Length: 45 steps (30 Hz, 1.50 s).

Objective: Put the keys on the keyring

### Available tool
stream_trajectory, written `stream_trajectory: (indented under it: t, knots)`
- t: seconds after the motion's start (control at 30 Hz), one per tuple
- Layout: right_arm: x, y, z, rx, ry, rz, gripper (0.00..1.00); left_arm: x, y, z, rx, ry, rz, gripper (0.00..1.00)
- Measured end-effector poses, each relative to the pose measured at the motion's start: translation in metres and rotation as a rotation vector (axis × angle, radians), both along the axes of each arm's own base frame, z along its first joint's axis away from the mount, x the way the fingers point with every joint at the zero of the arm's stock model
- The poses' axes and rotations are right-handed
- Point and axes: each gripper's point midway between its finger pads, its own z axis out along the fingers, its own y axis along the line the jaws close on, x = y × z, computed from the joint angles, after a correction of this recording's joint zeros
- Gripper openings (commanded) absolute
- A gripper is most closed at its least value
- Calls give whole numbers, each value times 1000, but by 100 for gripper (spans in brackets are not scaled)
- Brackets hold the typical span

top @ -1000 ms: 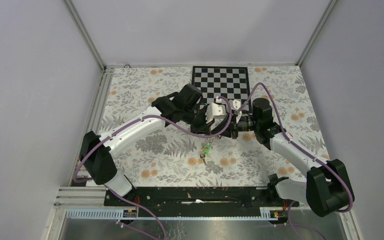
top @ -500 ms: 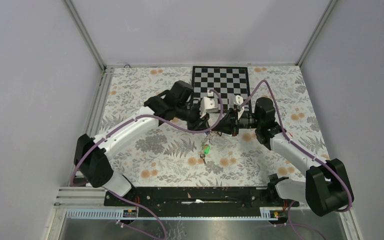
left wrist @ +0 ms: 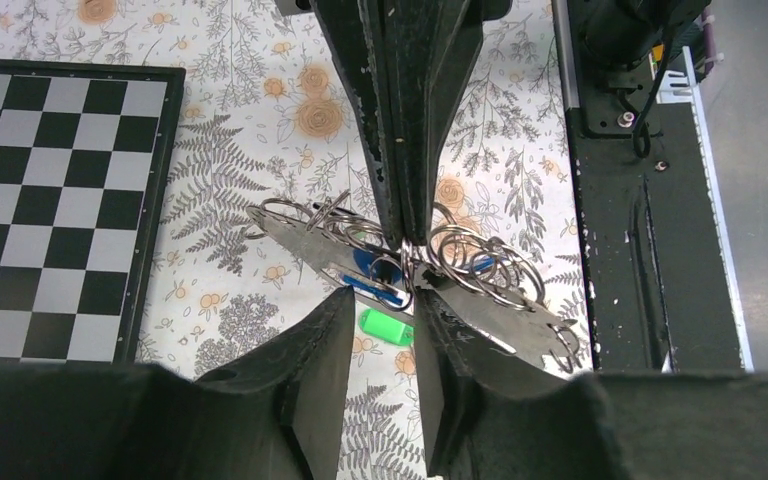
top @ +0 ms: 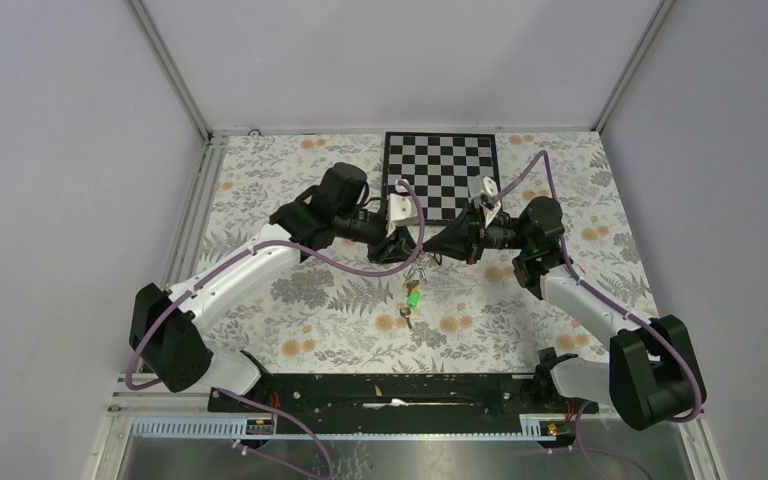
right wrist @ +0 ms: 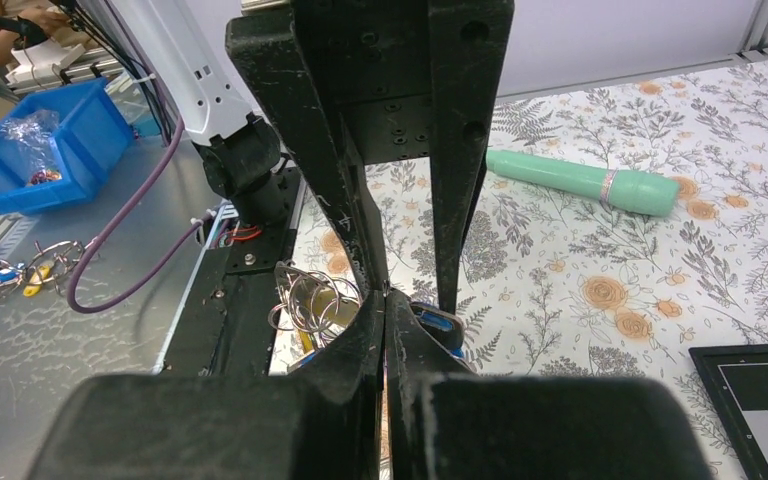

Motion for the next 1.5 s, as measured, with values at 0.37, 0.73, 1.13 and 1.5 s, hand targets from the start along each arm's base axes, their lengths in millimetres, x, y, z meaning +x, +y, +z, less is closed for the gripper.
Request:
stream_trajectory:
  t: [0.37,0.73,1.13,1.5]
  knots:
    - [1,0,1,6,14,-1,0,-5,-5,-1,-29,15,-47,0]
    - [4,0,-3,0,32,-19,0,-6,-7,-8,-19,27,-52,0]
    - [19,-5,-17,-34,20,-86,0,9,-6,-18,47,-45,45,36]
    - [-3,-15,-31,-62,-51,60,0,4,6,5,34,-175,-2,53]
